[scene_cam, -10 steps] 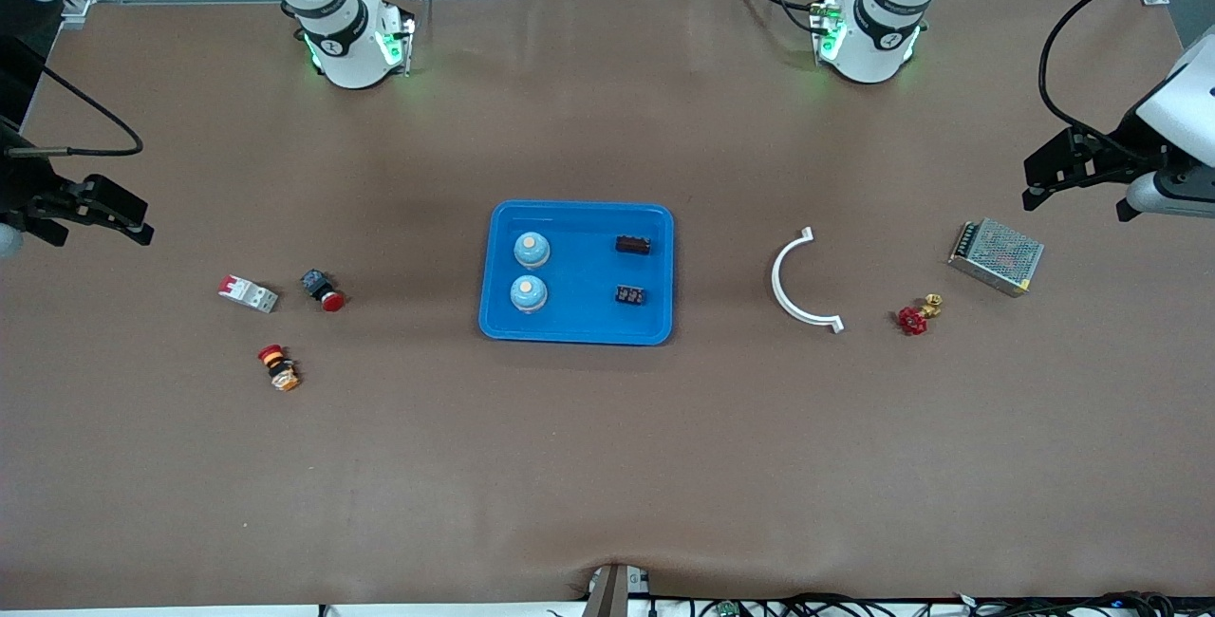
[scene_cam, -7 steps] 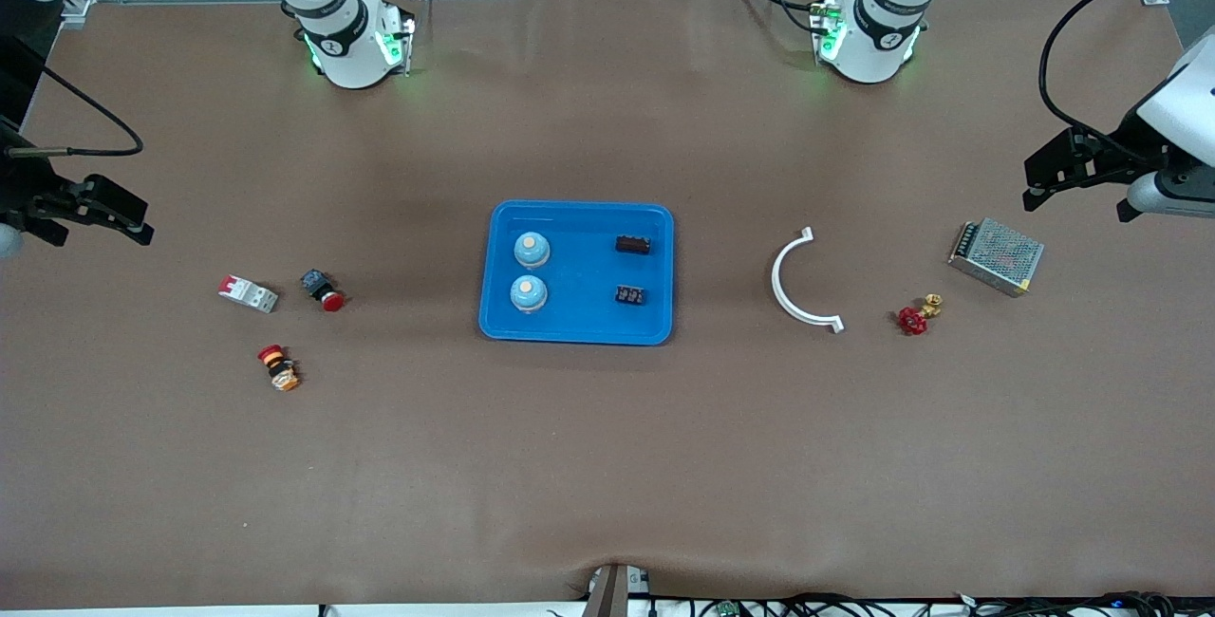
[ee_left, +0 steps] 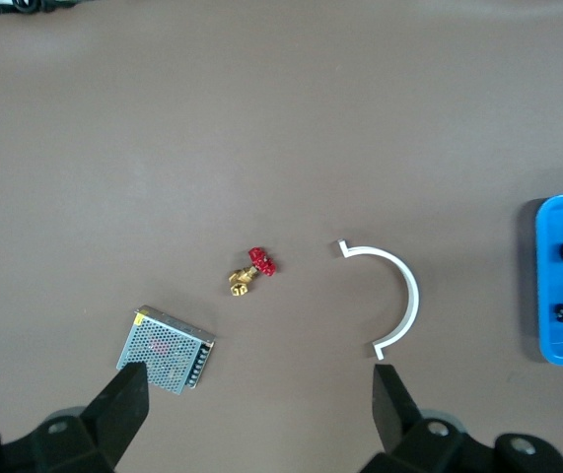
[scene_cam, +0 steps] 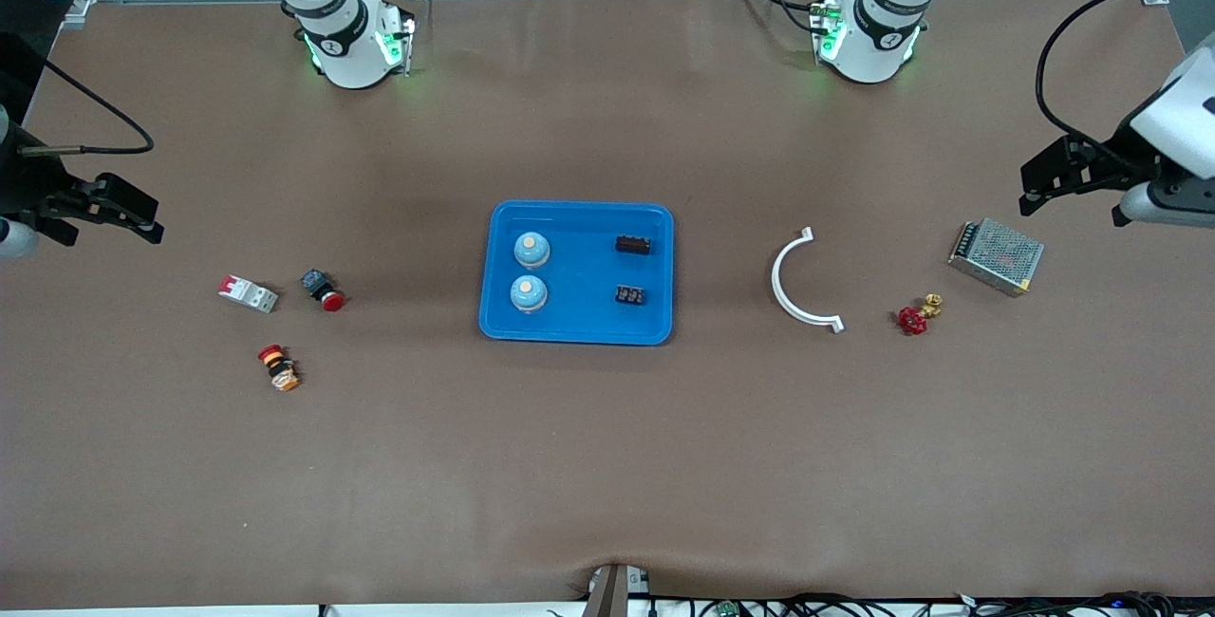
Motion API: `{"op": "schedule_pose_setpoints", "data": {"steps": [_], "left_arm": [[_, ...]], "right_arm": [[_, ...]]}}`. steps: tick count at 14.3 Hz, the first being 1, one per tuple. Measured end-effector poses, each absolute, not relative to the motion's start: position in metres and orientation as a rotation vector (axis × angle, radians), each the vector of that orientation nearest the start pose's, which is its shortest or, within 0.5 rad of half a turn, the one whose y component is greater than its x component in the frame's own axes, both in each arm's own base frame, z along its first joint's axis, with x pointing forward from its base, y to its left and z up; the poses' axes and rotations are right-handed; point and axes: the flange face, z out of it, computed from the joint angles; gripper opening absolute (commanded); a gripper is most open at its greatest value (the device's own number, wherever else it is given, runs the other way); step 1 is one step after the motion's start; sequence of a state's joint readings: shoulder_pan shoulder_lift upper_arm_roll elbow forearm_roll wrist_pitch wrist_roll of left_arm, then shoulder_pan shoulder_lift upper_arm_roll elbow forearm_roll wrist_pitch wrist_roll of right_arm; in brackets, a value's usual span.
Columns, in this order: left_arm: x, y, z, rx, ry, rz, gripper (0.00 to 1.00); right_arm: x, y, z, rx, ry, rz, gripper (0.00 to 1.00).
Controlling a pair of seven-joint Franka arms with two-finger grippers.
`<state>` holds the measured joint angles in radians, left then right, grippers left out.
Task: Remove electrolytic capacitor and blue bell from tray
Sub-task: 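Move the right gripper and the left gripper toward the blue tray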
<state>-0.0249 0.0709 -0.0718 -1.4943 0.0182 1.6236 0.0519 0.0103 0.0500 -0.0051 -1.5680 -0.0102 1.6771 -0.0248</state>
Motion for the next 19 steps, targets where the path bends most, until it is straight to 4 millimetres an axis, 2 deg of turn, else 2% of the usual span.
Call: {"op": "schedule_pose_setpoints", "data": {"steps": [2, 4, 7, 12, 15, 19], "left_arm": [[0.585, -0.054, 0.613, -3.113, 0.223, -0.053, 1.00], [0.585, -0.057, 0.603, -3.117, 0.158, 0.004, 1.00], [0.582, -0.074, 0.586, -3.106, -0.211, 0.063, 1.00], [0.573, -0.111, 0.556, -3.047, -0.648, 0.151, 1.00], [0.566, -0.147, 0.537, -3.002, -0.959, 0.206, 1.00], [0.558, -0.194, 0.514, -2.866, -1.391, 0.212, 1.00]], "right_arm": [[0.577, 0.023, 0.605, -3.150, -0.010, -0.060, 1.00], [0.571, 0.058, 0.603, -3.150, 0.071, -0.016, 1.00], [0.556, 0.129, 0.602, -3.153, 0.123, 0.021, 1.00], [0.515, 0.248, 0.597, -3.153, 0.294, 0.036, 1.00], [0.491, 0.306, 0.571, -3.185, 0.269, 0.095, 1.00], [0.482, 0.357, 0.524, -3.218, 0.181, 0.144, 1.00]]}}
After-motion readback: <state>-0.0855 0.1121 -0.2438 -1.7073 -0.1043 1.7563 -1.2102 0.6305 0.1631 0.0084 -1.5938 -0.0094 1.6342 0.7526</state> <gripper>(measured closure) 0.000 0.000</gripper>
